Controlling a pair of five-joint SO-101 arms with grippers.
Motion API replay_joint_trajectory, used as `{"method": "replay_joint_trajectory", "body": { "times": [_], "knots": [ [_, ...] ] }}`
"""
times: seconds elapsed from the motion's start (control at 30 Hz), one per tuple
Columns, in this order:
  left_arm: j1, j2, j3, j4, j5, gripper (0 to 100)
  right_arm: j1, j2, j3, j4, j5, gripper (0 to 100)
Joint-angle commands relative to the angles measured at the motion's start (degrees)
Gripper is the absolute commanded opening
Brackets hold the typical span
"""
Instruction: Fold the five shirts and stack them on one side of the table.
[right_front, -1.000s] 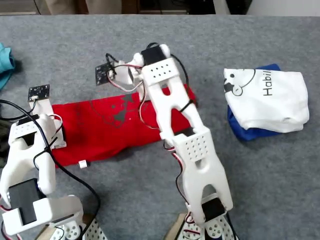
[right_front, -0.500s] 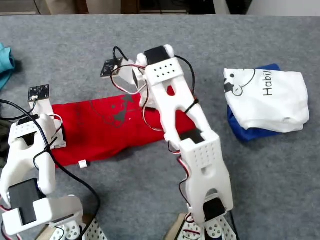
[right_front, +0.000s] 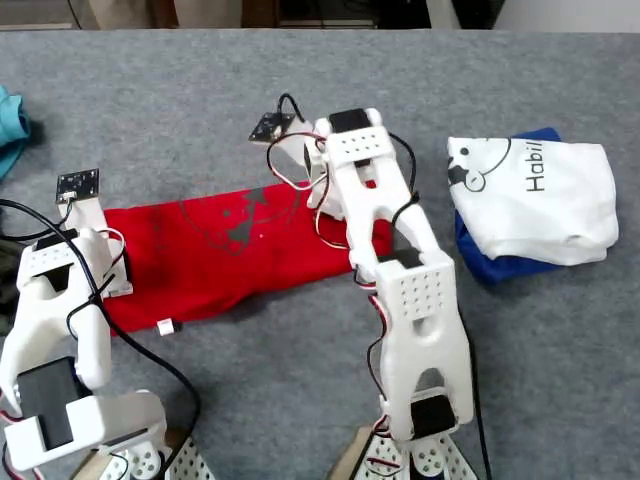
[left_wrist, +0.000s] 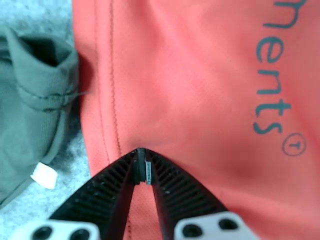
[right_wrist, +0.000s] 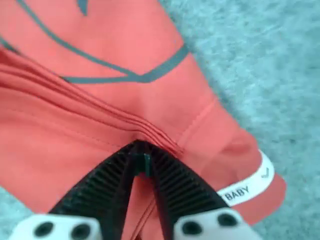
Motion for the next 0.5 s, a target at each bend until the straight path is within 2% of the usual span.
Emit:
{"method": "replay_joint_trajectory", "body": {
  "times": [0.0,0.27,0.37,0.47],
  "knots": [
    [0.5,-1.6,-0.2,-1.1,-0.1,2,0.0,-1.5,-3.6,1.1,-0.5,0.2],
    [0.5,-2.1,-0.3,-0.4,0.0,2,0.0,-12.0,-22.3,17.8,-0.5,0.2],
    [0.1,-2.2,-3.0,4.0,0.0,2,0.4,-16.1,-24.1,19.3,-2.4,0.2],
    [0.1,-2.2,-7.6,12.8,0.0,2,1.0,-21.4,-20.5,19.3,-4.7,0.2]
  ]
}}
